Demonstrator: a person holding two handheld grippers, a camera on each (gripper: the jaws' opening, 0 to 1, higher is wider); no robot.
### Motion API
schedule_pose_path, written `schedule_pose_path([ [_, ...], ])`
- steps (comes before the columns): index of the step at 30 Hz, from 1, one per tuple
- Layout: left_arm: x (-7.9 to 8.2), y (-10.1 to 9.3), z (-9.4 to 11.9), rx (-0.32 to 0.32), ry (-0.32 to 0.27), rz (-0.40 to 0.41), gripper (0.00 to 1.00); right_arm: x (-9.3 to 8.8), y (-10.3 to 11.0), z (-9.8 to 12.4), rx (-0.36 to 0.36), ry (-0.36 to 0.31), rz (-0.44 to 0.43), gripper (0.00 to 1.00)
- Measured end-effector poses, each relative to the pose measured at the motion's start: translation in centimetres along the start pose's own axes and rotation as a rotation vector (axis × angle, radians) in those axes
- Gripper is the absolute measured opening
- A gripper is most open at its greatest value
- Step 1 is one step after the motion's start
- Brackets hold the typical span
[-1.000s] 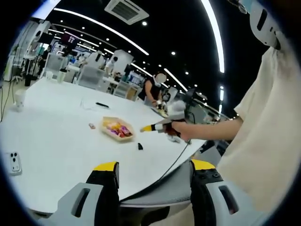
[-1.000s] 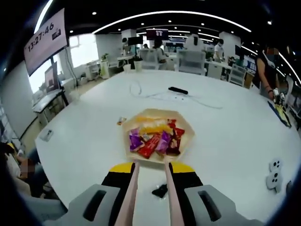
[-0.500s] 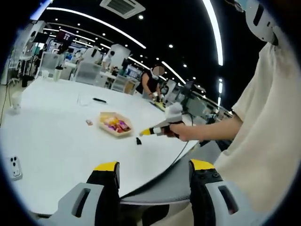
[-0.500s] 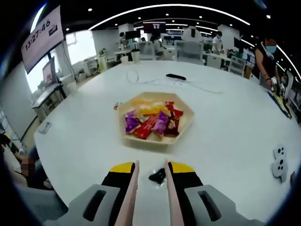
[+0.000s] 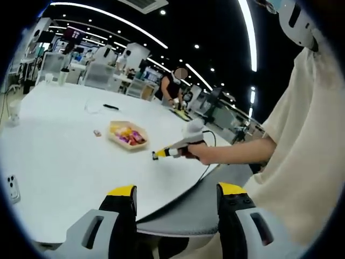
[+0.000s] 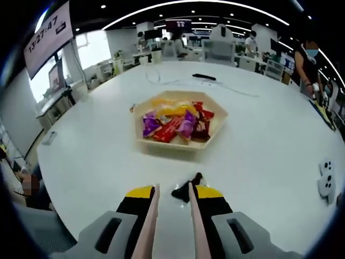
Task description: Place the target food into the container with the food tongs after gripping and lifting it, then release it inside without dropping or visibly crushing the food.
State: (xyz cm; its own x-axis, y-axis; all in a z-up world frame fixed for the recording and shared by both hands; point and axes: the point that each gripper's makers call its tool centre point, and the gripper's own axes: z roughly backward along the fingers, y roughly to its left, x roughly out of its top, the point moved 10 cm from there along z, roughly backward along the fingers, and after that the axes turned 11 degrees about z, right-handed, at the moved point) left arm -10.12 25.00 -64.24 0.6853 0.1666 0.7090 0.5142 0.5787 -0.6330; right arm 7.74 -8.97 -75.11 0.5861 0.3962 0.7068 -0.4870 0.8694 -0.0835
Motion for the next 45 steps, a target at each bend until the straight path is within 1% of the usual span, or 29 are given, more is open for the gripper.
schedule_pose_path([
  [4, -0.1, 0.0, -0.1, 0.007, 0.004, 0.011, 0.59, -0.2, -0.2, -0.2, -0.024, 0.006, 0.009, 0.28],
  [11, -0.4, 0.1, -0.2, 0.014, 0.016, 0.019, 0.59, -0.5, -0.4, -0.8, -0.040, 0.017, 0.008, 0.28],
  [17, -0.3, -0.1, -0.3, 0.018, 0.018, 0.021, 0.59, -0.8, -0.3, -1.1, -0.037, 0.032, 0.018, 0.28],
  [26, -0.4, -0.3, -0.4, 0.016, 0.024, 0.023, 0.59, -0.9, -0.2, -1.2, -0.038, 0.028, 0.014, 0.27],
  [30, -0.5, -0.3, -0.5, 0.014, 0.022, 0.022, 0.59, -0.9, -0.2, -1.2, -0.027, 0.023, 0.021, 0.25],
  [38, -0.5, -0.4, -0.3, 0.017, 0.012, 0.022, 0.59, -0.9, 0.2, -1.0, -0.015, 0.015, 0.021, 0.22],
  [45, -0.6, -0.5, 0.0, 0.023, 0.001, 0.024, 0.59, -0.4, 0.3, -0.7, -0.011, -0.004, 0.019, 0.21],
])
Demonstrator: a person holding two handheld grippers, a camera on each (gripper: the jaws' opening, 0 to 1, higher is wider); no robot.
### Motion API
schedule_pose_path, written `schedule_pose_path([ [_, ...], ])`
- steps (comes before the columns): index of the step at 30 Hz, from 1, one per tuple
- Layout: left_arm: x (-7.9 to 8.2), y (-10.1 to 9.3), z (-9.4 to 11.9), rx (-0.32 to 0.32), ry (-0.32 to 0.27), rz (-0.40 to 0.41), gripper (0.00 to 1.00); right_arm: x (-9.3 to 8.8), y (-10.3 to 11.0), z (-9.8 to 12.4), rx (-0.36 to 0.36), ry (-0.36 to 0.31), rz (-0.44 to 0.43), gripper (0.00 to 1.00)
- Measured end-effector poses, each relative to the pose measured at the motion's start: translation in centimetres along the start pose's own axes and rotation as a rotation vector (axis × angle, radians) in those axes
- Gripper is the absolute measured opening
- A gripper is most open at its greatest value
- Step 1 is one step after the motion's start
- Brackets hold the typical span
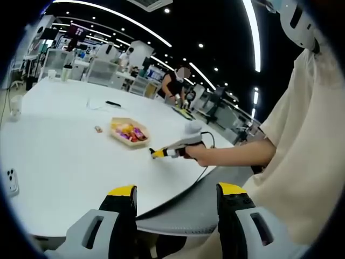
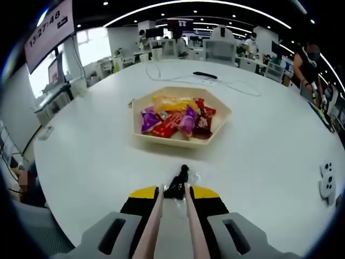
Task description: Place the target food into the container with the food tongs after gripping and lifting it, then release it inside without dropping or visibly crushing the food.
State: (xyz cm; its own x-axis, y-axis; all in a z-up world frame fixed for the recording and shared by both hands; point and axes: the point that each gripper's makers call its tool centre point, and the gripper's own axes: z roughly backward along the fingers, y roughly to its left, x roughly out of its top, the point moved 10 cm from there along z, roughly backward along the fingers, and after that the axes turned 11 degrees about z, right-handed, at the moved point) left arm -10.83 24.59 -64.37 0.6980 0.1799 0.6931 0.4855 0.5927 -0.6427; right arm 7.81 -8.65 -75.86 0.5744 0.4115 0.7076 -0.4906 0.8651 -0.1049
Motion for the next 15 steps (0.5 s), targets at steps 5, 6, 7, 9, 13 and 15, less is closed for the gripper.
schedule_pose_path([
  [5, 0.0, 0.0, 0.0, 0.000, -0.009, 0.000, 0.59, 0.2, 0.0, 0.2, 0.000, -0.007, 0.004, 0.21],
  [6, 0.0, 0.0, 0.0, -0.002, -0.009, 0.000, 0.59, 0.1, 0.0, -0.1, 0.008, -0.001, 0.003, 0.22],
  [7, 0.0, -0.1, 0.0, -0.003, -0.007, -0.001, 0.59, -0.1, 0.0, -0.4, 0.016, 0.010, 0.001, 0.23],
  [9, 0.0, -0.1, 0.0, -0.004, -0.004, -0.004, 0.59, -0.5, 0.2, -0.9, 0.048, 0.058, -0.009, 0.25],
  [13, 0.1, -0.1, 0.2, 0.004, -0.010, -0.004, 0.59, 0.1, 0.6, -1.1, 0.031, 0.033, 0.056, 0.24],
  [15, 0.1, 0.0, 0.2, 0.008, -0.012, 0.000, 0.59, 0.2, 0.9, -1.1, 0.027, 0.036, 0.078, 0.22],
])
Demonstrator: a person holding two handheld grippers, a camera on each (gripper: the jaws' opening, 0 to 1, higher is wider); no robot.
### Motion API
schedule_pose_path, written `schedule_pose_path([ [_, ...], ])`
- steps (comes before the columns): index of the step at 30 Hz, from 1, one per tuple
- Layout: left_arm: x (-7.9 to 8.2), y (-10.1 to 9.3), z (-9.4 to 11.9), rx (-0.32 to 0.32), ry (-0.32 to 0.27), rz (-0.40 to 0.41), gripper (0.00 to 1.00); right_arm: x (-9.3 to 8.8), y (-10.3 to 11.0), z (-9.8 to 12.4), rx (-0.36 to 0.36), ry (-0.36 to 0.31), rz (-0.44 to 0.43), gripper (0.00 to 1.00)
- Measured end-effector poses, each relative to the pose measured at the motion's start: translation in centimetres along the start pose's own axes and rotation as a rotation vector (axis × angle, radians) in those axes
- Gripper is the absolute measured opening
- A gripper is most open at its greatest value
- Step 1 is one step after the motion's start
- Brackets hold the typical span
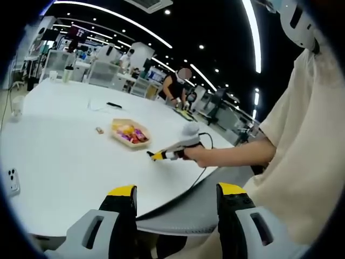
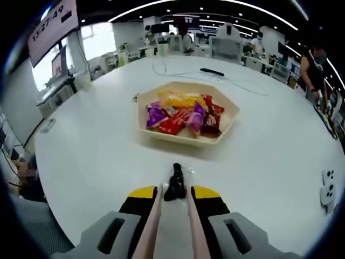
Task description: Place the target food into the container with the food tongs after gripping and lifting it, then release it inside without dropping or visibly crushing the food.
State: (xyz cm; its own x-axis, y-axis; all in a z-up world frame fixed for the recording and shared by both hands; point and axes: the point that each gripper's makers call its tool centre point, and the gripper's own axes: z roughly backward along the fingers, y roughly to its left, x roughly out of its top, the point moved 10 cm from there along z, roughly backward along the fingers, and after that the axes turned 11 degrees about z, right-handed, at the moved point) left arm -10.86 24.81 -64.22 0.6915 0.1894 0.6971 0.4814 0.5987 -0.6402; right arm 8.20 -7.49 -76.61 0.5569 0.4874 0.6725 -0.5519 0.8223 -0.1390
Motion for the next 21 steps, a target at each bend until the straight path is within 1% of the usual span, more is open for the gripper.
schedule_pose_path([
  [3, 0.1, 0.0, -0.1, -0.001, 0.002, -0.004, 0.59, 0.0, -0.3, 0.1, 0.001, 0.000, 0.000, 0.19],
  [9, 0.1, 0.0, -0.3, -0.008, 0.002, -0.005, 0.59, 0.0, -0.7, 0.3, -0.004, -0.004, -0.017, 0.18],
  [10, 0.1, 0.0, -0.3, -0.009, 0.002, -0.004, 0.59, 0.0, -0.6, 0.4, 0.006, -0.008, -0.024, 0.18],
  [14, -0.1, 0.0, -0.3, -0.011, 0.002, 0.000, 0.59, 0.0, -0.4, 1.2, 0.005, -0.028, -0.040, 0.18],
  [16, -0.1, 0.0, -0.2, -0.012, 0.001, -0.002, 0.59, 0.3, -0.4, 1.8, 0.008, -0.040, -0.049, 0.18],
  [21, -0.1, 0.1, -0.2, -0.015, -0.005, -0.002, 0.59, 1.4, -0.4, 3.0, 0.005, -0.075, -0.029, 0.18],
])
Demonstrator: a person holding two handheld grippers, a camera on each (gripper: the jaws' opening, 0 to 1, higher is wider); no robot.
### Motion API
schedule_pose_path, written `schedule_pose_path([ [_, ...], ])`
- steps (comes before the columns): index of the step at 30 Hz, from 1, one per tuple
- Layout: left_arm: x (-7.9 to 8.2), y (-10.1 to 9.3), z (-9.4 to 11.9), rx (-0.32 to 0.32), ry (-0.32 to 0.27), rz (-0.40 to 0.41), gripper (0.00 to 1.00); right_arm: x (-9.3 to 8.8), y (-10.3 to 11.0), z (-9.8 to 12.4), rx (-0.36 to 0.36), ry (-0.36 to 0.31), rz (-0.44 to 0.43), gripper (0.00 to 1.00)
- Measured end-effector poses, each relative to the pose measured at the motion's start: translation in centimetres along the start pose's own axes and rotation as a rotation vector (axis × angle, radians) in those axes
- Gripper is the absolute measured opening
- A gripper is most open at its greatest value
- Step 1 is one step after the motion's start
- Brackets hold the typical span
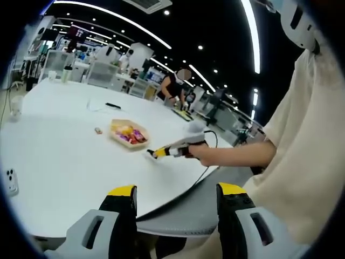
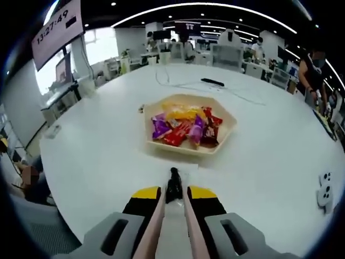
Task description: Place the target food into the container with the food tongs after gripping and lifting it, then release it inside without dropping or visibly crushing the food.
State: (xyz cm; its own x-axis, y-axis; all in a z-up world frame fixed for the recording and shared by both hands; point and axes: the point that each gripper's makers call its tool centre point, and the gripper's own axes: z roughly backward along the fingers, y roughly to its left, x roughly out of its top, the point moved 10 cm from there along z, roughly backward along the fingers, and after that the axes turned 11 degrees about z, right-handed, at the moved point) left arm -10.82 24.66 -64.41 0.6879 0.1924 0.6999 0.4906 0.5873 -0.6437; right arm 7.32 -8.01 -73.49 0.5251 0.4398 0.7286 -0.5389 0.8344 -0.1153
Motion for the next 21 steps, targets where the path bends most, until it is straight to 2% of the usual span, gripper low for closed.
schedule_pose_path([
  [7, -0.1, -0.1, 0.0, -0.005, -0.009, 0.001, 0.59, 1.8, -0.5, 1.0, -0.024, -0.049, 0.023, 0.18],
  [21, 0.2, -0.1, 0.0, -0.010, -0.026, -0.006, 0.59, 7.7, -2.2, 2.5, -0.052, -0.185, 0.094, 0.18],
])
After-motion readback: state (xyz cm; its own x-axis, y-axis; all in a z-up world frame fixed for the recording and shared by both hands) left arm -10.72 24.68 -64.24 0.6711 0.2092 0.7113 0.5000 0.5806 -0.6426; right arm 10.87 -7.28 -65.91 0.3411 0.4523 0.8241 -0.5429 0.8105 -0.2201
